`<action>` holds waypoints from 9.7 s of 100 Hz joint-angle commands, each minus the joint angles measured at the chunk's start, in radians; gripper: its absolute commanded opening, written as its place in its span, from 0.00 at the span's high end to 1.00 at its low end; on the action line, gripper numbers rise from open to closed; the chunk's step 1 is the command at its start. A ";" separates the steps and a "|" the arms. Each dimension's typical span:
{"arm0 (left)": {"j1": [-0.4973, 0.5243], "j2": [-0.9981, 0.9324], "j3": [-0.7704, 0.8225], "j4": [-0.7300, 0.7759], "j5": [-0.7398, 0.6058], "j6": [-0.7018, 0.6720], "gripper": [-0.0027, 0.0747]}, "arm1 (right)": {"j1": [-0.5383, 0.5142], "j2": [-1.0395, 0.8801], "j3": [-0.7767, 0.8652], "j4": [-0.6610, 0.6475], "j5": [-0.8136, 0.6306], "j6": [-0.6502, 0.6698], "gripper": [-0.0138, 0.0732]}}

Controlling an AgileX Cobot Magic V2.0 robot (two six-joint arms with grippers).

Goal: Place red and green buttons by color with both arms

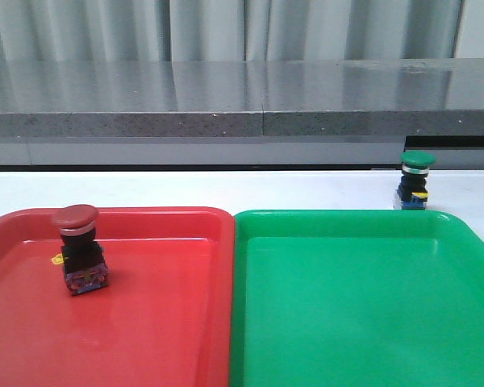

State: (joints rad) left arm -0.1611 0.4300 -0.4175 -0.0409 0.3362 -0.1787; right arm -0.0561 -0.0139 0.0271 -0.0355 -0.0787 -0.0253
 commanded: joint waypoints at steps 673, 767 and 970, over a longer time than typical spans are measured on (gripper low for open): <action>0.134 -0.467 0.431 -0.004 -0.349 0.142 0.99 | 0.518 1.669 -1.093 0.267 0.793 0.080 0.16; 0.134 -0.467 0.431 -0.004 -0.349 0.142 0.99 | 0.307 1.291 -1.095 0.158 0.914 0.082 0.86; 0.134 -0.467 0.431 -0.004 -0.349 0.142 0.99 | -0.012 -0.018 -0.094 0.035 0.079 0.083 0.90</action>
State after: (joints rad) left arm -0.0280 -0.0040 0.0010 -0.0350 0.0706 -0.0363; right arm -0.0693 -0.0102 -0.0957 0.0106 0.1744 0.0596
